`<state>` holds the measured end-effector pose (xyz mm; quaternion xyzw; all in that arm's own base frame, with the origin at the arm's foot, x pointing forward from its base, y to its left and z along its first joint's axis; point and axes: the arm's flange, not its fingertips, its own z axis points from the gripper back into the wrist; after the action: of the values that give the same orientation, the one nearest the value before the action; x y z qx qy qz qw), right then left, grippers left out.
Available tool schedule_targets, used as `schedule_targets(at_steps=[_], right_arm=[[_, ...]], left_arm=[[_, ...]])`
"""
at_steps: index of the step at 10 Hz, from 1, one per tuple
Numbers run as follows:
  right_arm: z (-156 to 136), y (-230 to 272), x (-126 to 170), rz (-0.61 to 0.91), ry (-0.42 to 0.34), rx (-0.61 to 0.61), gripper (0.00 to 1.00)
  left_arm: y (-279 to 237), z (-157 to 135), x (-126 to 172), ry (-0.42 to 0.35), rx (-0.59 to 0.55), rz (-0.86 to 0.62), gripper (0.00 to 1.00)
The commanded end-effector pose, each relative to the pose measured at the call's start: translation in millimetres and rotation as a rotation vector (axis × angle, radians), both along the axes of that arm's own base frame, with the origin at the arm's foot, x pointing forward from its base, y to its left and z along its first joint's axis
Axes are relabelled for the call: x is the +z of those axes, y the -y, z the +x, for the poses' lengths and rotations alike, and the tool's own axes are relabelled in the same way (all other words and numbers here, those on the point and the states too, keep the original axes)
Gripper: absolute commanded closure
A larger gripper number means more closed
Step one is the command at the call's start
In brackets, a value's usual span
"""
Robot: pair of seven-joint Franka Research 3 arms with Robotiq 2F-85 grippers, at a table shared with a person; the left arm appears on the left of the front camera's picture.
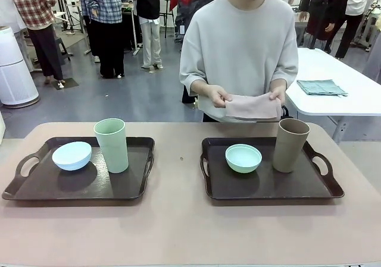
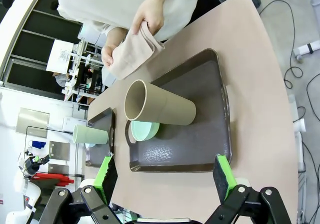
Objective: Set up a tray with a mat and arrange the tableware.
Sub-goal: Pick up the Picnic Bowl and Reusable plastic cup from the Handle tray in front of the human's position and hold them in the air.
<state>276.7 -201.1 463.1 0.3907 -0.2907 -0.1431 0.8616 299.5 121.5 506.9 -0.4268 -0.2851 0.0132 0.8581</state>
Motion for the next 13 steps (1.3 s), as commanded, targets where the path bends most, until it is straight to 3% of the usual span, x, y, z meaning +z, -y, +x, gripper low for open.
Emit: schedule_targets(at_steps=[1,2,3,5,7,8,11,13], right_arm=[[3,3,-1,0.009,0.023,0.013,0.00],[0,0,0,0.000,0.000,0.000,0.00],[7,-9,16,-0.024,0.114,0.258,0.00],[31,-23,27,-0.135,0.214,0.469,0.00],[54,-23,22,-0.210,0.283,0.671,0.00],[66,-21,17,-0.258,0.326,0.794,0.00],[93,-32,4,-0.189,0.440,1.121,0.00],[100,-54,5,-0.150,0.537,1.202,0.00]], left_arm=[[-2,1,-1,0.025,-0.012,-0.004,0.00],[0,0,0,0.000,0.000,0.000,0.00],[30,3,30,0.039,-0.044,0.093,0.00],[112,11,96,0.092,-0.200,0.261,0.00],[177,12,131,0.075,-0.301,0.339,0.00],[207,14,142,0.050,-0.357,0.376,0.00],[297,12,149,-0.048,-0.441,0.558,0.00],[353,7,141,-0.061,-0.397,0.663,0.00]])
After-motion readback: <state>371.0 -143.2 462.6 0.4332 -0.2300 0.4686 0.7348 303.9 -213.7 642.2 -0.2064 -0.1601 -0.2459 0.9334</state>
